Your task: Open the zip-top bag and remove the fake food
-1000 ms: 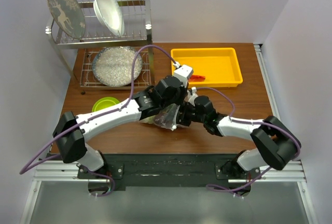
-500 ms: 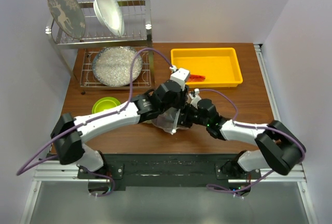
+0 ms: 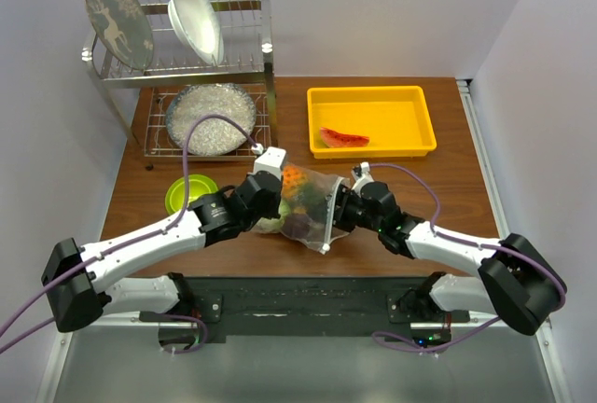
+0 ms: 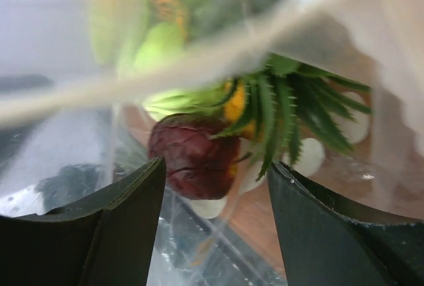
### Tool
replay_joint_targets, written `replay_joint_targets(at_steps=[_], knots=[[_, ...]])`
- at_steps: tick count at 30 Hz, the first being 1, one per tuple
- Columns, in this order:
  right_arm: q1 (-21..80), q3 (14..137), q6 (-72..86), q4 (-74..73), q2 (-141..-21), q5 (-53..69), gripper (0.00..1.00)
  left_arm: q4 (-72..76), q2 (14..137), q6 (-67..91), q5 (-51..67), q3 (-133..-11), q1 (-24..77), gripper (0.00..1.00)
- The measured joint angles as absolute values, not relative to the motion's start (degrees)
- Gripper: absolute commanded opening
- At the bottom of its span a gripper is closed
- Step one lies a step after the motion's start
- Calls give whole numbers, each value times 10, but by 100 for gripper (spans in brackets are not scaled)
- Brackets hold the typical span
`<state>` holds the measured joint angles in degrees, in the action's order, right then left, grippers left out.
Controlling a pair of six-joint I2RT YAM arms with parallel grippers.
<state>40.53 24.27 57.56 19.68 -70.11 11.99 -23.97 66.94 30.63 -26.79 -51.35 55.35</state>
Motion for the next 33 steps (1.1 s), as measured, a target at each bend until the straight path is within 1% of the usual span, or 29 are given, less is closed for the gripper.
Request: replay_joint_targets(at_steps=[1,2,3,4,6,7,8,10,17,22,29,33], knots=[[405,243,574,190,-701,116,66,-245,669,309,-263,-504,552,32],[405,243,572,184,-701,114,66,-246,669,309,-257,-497,552,30],[405,243,569,178,-701,114,66,-244,669,310,-251,-489,553,25],[405,243,568,175,-701,114,66,-244,668,311,-246,-484,552,17],[405,243,566,171,-701,114,66,-243,667,315,-238,-475,552,10],[405,243,565,171,-701,114,66,-242,667,317,-236,-471,553,2],[405,243,565,172,-701,115,66,-243,668,320,-232,-468,553,0],[405,243,566,178,-707,117,66,-237,673,325,-225,-462,552,0],[405,243,572,209,-747,141,74,-198,701,345,-183,-427,553,0],[405,246,564,210,-753,163,77,-170,715,362,-162,-413,558,0],[408,271,522,197,-774,207,78,-147,736,375,-153,-413,561,0],[408,285,483,152,-771,212,77,-146,740,375,-154,-413,561,0]])
